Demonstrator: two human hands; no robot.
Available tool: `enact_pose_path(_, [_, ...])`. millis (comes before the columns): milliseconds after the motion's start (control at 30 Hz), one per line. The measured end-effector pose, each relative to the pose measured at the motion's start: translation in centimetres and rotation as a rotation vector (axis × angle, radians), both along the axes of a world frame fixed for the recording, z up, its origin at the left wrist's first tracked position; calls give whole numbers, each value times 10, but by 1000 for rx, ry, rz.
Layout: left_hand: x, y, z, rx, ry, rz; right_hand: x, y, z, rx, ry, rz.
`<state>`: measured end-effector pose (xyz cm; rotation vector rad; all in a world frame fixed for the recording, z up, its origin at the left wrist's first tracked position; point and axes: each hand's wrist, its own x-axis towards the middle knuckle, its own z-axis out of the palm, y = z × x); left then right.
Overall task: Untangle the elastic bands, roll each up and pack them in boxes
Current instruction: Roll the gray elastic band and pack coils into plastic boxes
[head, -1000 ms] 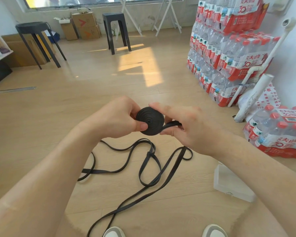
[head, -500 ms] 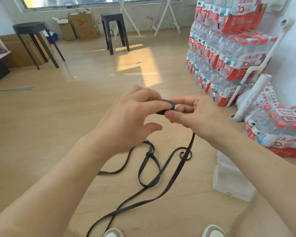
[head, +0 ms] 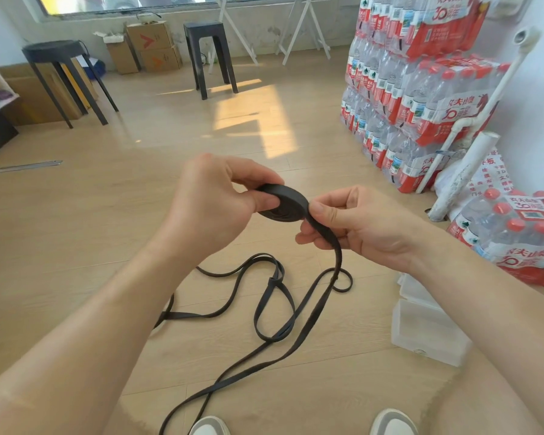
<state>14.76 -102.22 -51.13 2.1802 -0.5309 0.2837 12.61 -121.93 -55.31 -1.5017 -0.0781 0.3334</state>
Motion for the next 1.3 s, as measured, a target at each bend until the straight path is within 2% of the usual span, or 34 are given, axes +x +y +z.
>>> enact_pose_path(167, [3,5,2,-204,156,-11,1,6,1,-66,-101,-68])
enact_pose_path(367, [5,3,-1,-398,295,-10,-2,11,3,5,-121,-127])
enact_pose_path(667, [6,-1,-5,-519,405,8,-2,11,1,194,-39,-98])
enact_pose_path(800, [8,-2,-8,-575,450,28,-2,11,0,208,-83,-140])
enact_pose_path(967, [9,-4,-12,-654,502,63,-2,15,1,109,-206,-267])
enact_pose_path(1067, [8,-8,-14,-696,515,106,-2,21,0,-185,-437,-423])
enact_pose_path(1133, [8,-10,-15,-708,513,134,-3,23,1,-297,-518,-462])
enact_pose_path(1300, [9,-12,-19,-761,518,166,-6,27,4,-175,-448,-426])
